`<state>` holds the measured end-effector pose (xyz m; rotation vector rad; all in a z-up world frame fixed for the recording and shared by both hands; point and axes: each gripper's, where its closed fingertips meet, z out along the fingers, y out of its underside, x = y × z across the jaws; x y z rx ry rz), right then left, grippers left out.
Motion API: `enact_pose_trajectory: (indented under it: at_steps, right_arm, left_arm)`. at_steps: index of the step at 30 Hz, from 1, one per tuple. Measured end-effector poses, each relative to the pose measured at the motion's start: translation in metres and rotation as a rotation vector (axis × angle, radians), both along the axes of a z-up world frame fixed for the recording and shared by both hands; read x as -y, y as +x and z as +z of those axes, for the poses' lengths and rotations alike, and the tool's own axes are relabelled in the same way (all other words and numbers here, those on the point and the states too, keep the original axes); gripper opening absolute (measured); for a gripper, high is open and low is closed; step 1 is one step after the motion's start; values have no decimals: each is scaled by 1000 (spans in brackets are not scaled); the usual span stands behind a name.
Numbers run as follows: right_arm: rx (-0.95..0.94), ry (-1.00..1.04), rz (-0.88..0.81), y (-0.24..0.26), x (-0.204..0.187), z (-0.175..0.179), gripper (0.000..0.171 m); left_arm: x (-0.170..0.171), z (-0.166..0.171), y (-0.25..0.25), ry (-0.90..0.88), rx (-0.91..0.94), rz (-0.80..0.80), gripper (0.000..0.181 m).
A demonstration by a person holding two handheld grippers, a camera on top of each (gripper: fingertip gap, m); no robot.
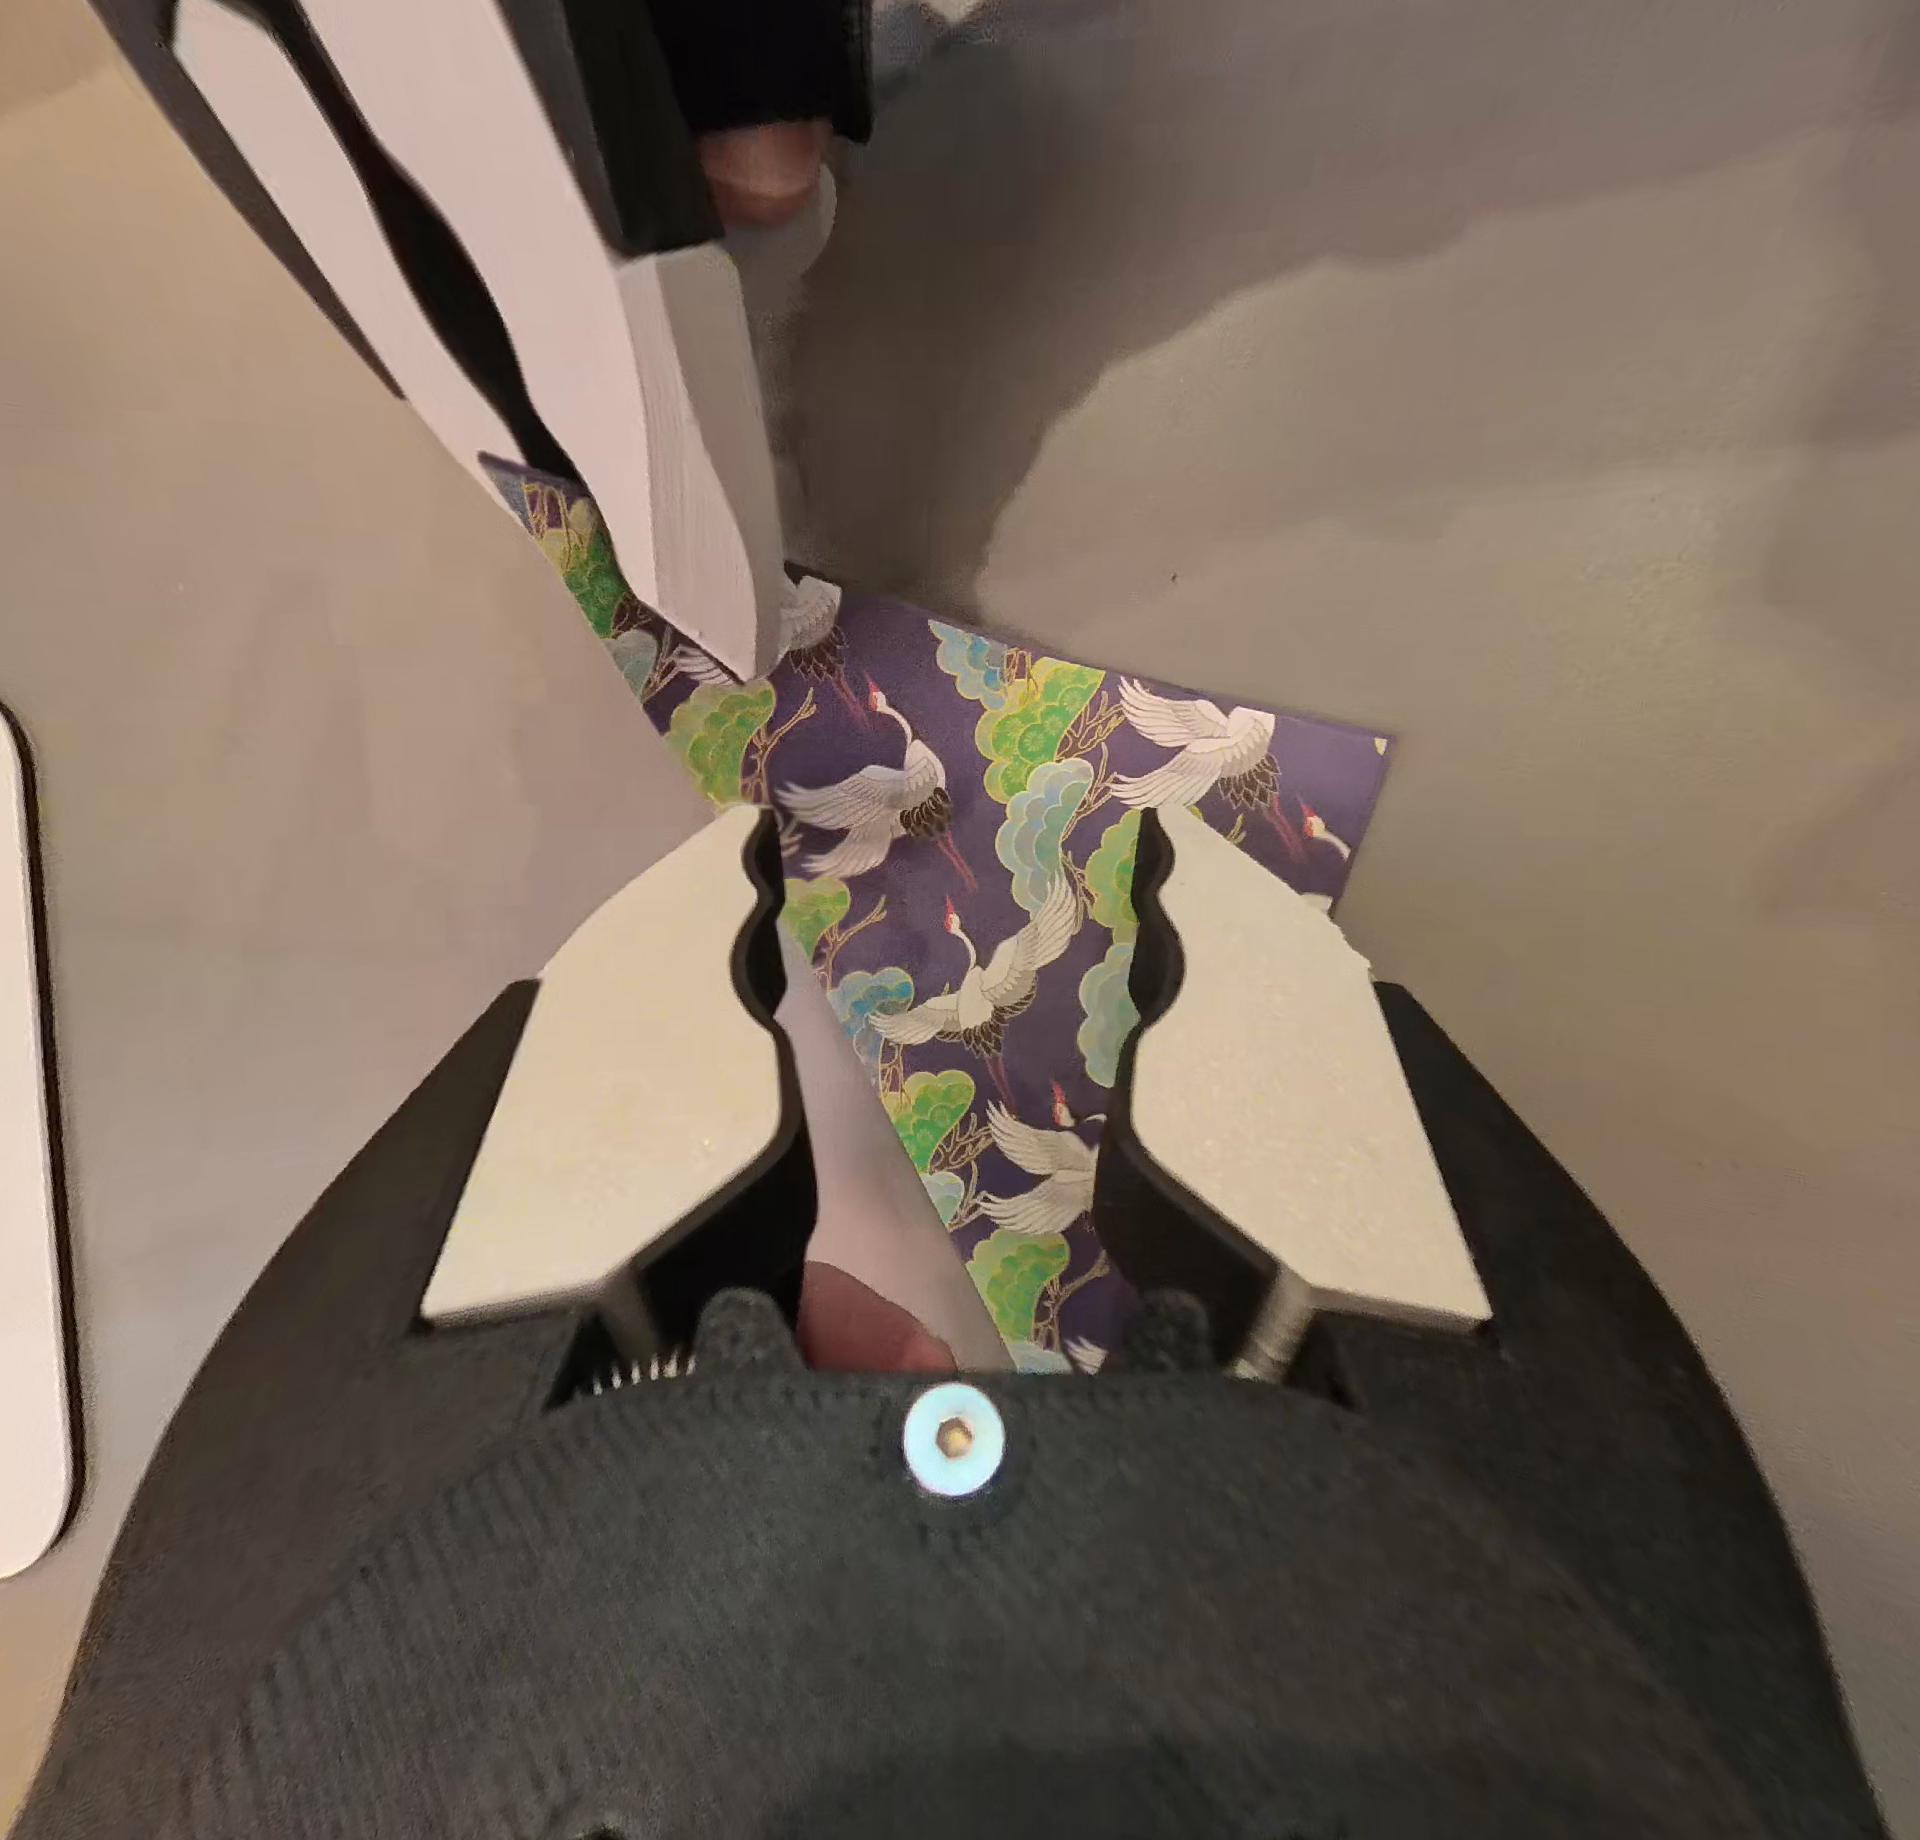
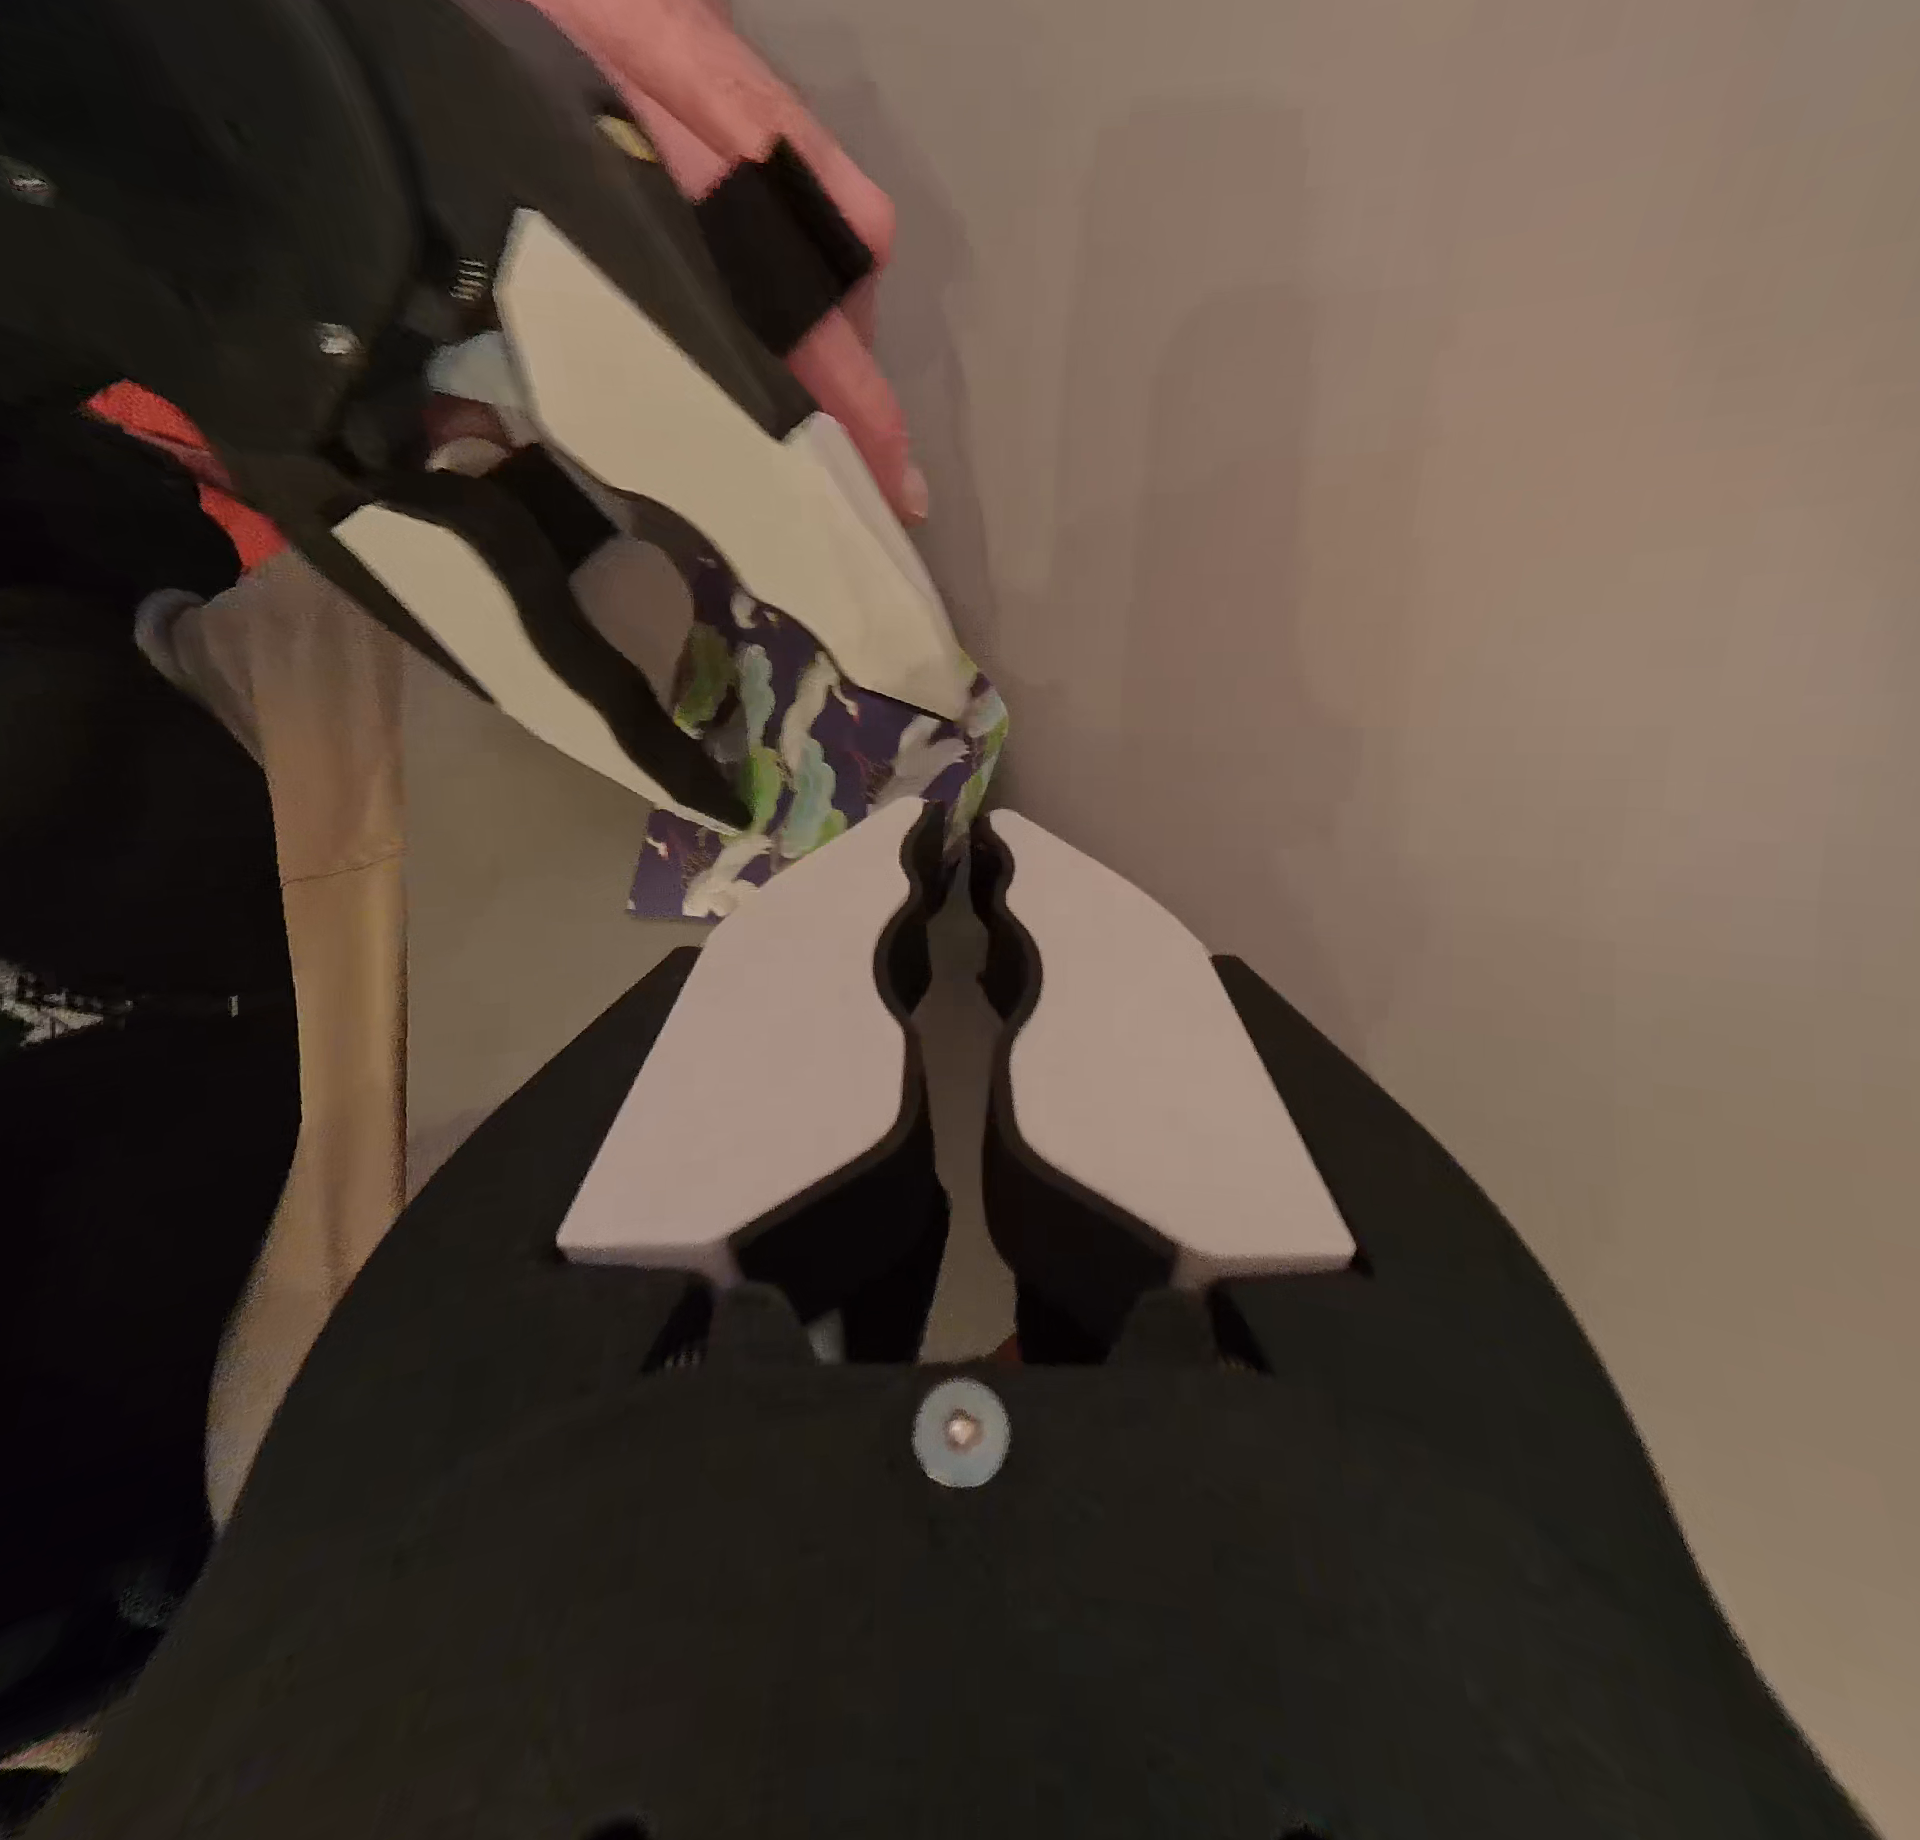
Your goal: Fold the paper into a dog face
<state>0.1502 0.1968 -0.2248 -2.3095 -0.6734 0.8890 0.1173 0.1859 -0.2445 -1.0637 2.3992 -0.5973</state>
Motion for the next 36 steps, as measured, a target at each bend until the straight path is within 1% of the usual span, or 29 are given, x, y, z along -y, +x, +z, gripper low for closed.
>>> enact_pose_trajectory:
  at_steps: [1,4,6,9,11,18,25,36]
  right_arm:
    - [20,36,16,-2,0,3,3]
    - [180,130,113,-7,6,0,2]
    - [281,156,170,-9,10,-7,1]
    - [345,210,239,-17,13,-8,0]
    - [412,216,265,-15,14,-12,0]
    - [479,195,322,-16,19,-20,2]
    - [519,189,321,-10,17,-22,3]
    - [543,172,338,-5,24,-19,8]
  left_arm:
    - [0,0,0,1,2,-1,64]
    - [-1,1,1,11,15,2,67]
    - [-3,2,2,22,28,4,71]
    - [-2,2,2,27,31,-2,71]
    - [-1,2,2,25,29,-16,68]
    - [5,0,-1,14,-24,-86,56]
    - [6,-3,-2,-46,-84,-101,56]
    - [6,-4,-2,-68,-109,-109,53]
